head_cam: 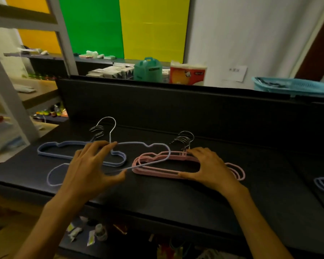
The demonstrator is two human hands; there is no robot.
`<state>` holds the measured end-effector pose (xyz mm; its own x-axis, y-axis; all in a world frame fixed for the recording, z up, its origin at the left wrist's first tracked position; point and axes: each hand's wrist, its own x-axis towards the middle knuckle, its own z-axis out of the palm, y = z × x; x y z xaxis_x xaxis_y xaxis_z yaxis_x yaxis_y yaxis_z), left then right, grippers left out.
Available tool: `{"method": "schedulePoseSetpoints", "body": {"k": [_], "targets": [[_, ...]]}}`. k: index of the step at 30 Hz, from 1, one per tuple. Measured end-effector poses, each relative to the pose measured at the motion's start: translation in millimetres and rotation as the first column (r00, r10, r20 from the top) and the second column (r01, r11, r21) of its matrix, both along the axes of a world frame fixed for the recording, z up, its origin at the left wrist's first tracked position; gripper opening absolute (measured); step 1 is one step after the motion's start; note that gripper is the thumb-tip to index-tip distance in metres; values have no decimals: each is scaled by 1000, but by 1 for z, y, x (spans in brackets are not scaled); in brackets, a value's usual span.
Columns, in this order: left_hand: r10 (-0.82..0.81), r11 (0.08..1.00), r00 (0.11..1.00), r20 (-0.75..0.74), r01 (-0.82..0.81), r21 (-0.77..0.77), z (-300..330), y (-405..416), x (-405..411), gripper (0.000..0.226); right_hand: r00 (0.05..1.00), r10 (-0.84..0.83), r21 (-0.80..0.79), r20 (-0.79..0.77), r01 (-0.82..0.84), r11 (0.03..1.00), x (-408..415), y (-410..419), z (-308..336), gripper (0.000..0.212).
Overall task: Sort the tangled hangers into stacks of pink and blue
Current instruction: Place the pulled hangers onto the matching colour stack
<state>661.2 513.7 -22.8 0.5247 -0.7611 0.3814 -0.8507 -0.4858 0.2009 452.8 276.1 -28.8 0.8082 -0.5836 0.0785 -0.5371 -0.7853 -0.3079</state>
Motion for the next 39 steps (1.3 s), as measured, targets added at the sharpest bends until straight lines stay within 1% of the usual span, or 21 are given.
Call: {"method": "schedulePoseSetpoints", "body": {"k": [4, 8, 16, 19, 21, 23, 26, 29, 33, 36, 39], "targets": [[-82, 997, 997, 13, 81, 17, -2, -13, 24, 96, 999, -40, 17, -26, 40, 999, 3, 12, 2, 87], [-153, 988, 988, 5, 153, -4, -2, -20, 37, 97, 997, -70, 42, -30, 71, 997, 8, 21, 2, 84], [-199, 980, 979, -32, 199, 0, -3, -22, 46, 102, 992, -101, 80, -76, 107, 991, 8, 24, 2, 84], [-205, 978, 977, -63, 206, 21, -3, -21, 47, 100, 990, -139, 36, -12, 139, 990, 5, 24, 3, 77], [-189, 981, 979, -80, 192, 29, -4, -19, 49, 96, 981, -188, -45, 49, 190, 981, 4, 22, 5, 71], [-180, 983, 981, -76, 183, 33, -4, -16, 53, 96, 971, -227, -136, 74, 236, 962, 4, 22, 5, 67], [-153, 986, 984, -94, 159, 60, -5, -5, 59, 96, 970, -224, -181, 94, 238, 954, 11, 29, 0, 64], [-131, 988, 987, -90, 138, 73, -6, 7, 68, 95, 974, -207, -166, 92, 220, 961, 26, 36, -2, 63], [-113, 988, 986, -120, 125, 95, -8, 19, 91, 93, 979, -187, -142, 83, 197, 970, 48, 43, -1, 64], [-108, 987, 989, -104, 120, 109, -9, 19, 113, 87, 976, -187, -132, 112, 201, 970, 67, 49, -2, 64], [-144, 976, 984, -103, 158, 149, -9, 15, 137, 87, 965, -210, -106, 155, 227, 968, 86, 56, -4, 60]]}}
